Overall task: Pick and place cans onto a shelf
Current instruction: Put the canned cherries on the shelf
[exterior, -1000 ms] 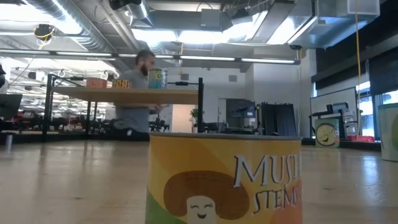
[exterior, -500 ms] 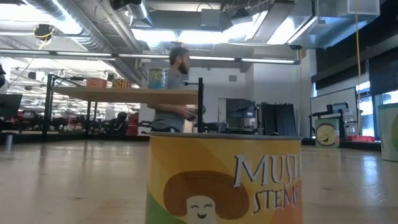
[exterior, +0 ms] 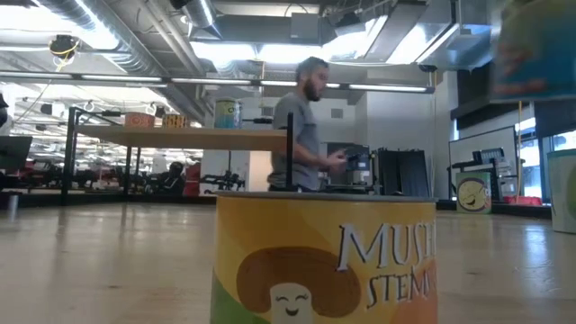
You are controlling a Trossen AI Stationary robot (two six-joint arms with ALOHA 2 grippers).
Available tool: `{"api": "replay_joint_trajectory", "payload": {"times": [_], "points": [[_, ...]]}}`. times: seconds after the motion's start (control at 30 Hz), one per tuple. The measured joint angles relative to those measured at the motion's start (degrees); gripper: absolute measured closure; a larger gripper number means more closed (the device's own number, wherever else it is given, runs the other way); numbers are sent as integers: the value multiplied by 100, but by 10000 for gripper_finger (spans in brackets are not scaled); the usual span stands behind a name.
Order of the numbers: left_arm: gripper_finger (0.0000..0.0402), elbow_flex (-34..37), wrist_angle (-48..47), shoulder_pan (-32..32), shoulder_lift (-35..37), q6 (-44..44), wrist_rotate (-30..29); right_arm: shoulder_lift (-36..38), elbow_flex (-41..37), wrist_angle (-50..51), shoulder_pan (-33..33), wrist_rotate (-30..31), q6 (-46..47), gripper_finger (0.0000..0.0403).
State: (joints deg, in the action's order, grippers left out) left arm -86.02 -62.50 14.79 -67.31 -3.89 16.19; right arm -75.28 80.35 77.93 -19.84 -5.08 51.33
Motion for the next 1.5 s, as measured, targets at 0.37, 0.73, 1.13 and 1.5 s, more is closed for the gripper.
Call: {"api": "replay_joint_trajectory", "payload": {"times": [0.37, 0.73, 1.13, 1.5], "points": [[401, 0, -2, 4, 0, 76, -58, -695, 1200, 280, 1359, 474, -1747, 403], [401, 0, -2, 8, 0, 213, -241, -1356, 2861, 620, 2773, 481, -2662, 403], [401, 0, -2, 8, 0, 215, -176, -2918, 5050, 559, 3677, 506, -4517, 403], [401, -3, -3, 8, 0, 223, -212, -3431, 5362, -448, 4225, 319, -5085, 403]]}}
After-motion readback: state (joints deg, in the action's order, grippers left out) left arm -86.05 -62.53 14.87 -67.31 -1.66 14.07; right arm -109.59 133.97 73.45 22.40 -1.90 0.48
